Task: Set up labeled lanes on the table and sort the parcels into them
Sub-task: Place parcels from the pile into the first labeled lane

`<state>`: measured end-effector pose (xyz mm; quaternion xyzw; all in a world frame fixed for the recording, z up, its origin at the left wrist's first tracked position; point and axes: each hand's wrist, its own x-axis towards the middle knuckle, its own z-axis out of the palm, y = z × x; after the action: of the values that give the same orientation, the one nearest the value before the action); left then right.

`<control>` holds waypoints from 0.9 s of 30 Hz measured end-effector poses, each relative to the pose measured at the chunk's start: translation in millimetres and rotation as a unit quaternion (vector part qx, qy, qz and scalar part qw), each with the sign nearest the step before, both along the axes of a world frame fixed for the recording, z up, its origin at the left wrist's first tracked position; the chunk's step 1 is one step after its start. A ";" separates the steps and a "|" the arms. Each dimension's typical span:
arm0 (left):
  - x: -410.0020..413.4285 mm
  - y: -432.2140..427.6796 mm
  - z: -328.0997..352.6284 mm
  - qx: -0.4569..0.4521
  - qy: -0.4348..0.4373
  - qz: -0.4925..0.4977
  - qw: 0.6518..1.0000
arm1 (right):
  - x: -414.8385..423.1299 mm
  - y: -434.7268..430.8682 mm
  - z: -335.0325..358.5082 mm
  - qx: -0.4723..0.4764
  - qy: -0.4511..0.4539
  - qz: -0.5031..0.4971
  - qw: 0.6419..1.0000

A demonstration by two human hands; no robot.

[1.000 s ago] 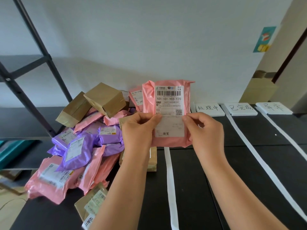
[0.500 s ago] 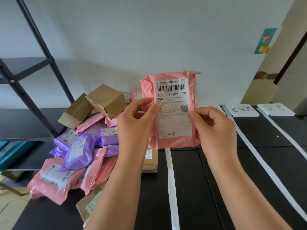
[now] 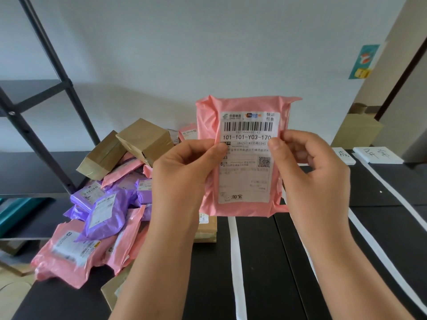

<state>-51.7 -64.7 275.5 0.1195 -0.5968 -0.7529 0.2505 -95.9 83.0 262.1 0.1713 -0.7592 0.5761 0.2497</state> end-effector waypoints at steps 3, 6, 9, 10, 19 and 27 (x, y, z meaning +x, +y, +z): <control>1.0 -2.4 0.2 0.008 -0.002 -0.027 1.000 | -1.4 1.4 5.6 -0.015 -0.008 -0.005 1.000; 0.7 -7.6 -2.5 0.015 -0.010 -0.041 0.999 | -2.6 3.2 7.0 -0.032 -0.027 -0.001 0.999; 1.1 -11.6 -5.3 0.027 -0.006 -0.051 0.998 | 0.2 2.8 7.8 -0.046 -0.042 0.006 0.998; 1.3 -12.5 -5.4 0.033 -0.003 -0.054 0.998 | 1.4 2.6 8.2 -0.050 -0.045 0.008 0.998; 1.5 -14.6 -2.4 -0.021 0.005 -0.036 0.999 | 1.1 2.2 11.3 -0.071 -0.069 0.023 0.995; -1.0 -22.2 -18.7 -0.193 -0.077 -0.075 0.975 | -15.3 12.6 4.1 -0.099 -0.120 -0.017 0.988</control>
<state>-52.7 -86.8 256.8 0.0812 -0.7558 -0.6286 0.1645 -111.2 95.6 266.2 0.0628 -0.7256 0.6605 0.1826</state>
